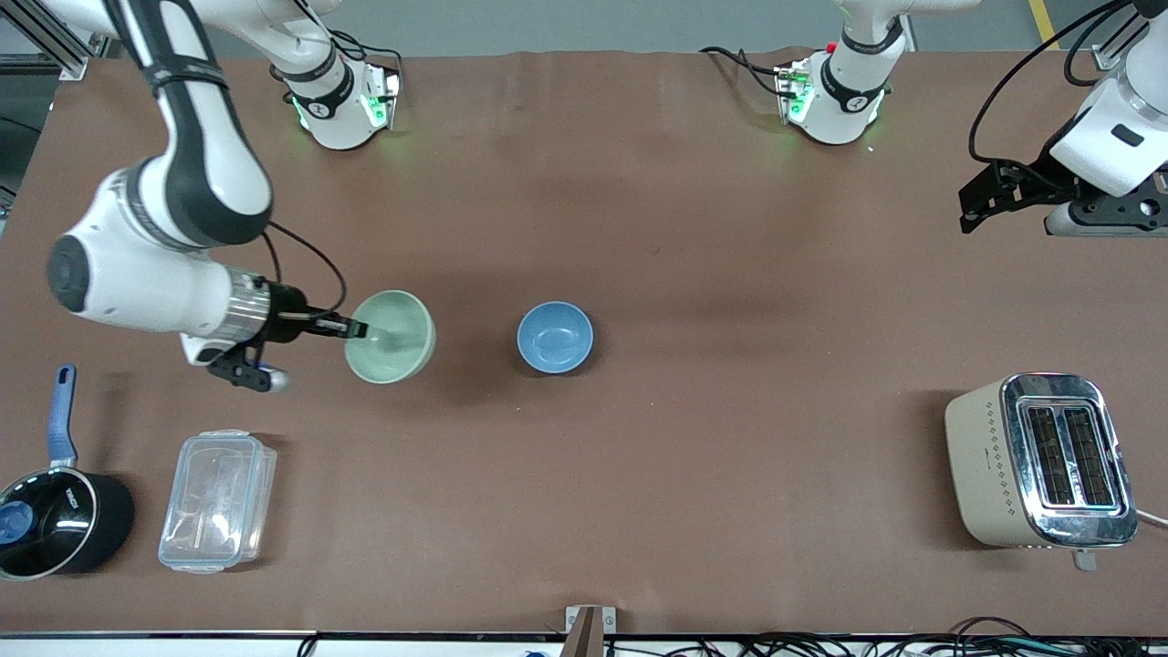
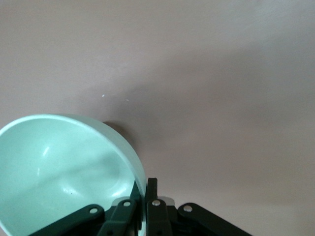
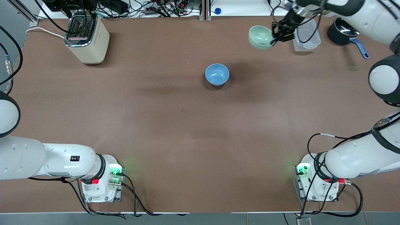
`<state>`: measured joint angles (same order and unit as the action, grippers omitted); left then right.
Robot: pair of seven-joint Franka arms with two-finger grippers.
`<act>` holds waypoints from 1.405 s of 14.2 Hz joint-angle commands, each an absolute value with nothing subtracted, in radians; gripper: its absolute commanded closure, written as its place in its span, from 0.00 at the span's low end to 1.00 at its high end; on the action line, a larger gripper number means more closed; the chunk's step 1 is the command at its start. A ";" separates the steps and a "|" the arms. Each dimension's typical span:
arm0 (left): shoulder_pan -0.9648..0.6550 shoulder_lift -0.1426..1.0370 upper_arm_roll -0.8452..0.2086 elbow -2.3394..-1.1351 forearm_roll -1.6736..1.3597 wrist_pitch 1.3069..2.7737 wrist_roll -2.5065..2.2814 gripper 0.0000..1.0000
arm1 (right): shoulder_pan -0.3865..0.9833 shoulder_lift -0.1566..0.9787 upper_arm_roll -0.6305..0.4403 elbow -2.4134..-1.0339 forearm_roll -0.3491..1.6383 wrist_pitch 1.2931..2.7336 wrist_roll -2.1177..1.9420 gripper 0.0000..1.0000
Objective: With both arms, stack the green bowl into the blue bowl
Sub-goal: 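Lift the green bowl with the right gripper toward the blue bowl, then lower the green bowl into the blue bowl and open the right gripper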
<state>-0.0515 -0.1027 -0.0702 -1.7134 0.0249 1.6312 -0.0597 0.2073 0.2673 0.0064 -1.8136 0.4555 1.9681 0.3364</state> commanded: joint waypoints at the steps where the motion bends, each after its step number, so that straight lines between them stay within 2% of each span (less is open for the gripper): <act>1: -0.055 -0.095 -0.063 -1.694 0.008 1.635 -0.044 0.00 | 0.306 0.319 -0.005 -1.795 0.476 2.051 0.457 1.00; 6: -0.055 -0.086 -0.063 -1.694 0.008 1.635 -0.043 0.00 | 0.445 0.409 -0.006 -1.815 0.472 2.213 0.577 1.00; 11: -0.057 -0.086 -0.064 -1.693 0.008 1.635 -0.043 0.00 | 0.512 0.417 -0.006 -1.897 0.472 2.316 0.577 1.00; 17: -0.057 -0.084 -0.064 -1.694 0.008 1.635 -0.043 0.00 | 0.554 0.417 -0.006 -1.940 0.472 2.339 0.583 1.00; 20: -0.057 -0.084 -0.064 -1.694 0.006 1.635 -0.043 0.00 | 0.584 0.417 -0.006 -1.965 0.472 2.396 0.612 1.00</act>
<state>-0.0524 -0.0905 -0.0703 -1.7090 0.0249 1.6337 -0.0596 0.5589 0.4378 0.0044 -1.9279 0.4561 2.3551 0.5870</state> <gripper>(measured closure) 0.000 0.960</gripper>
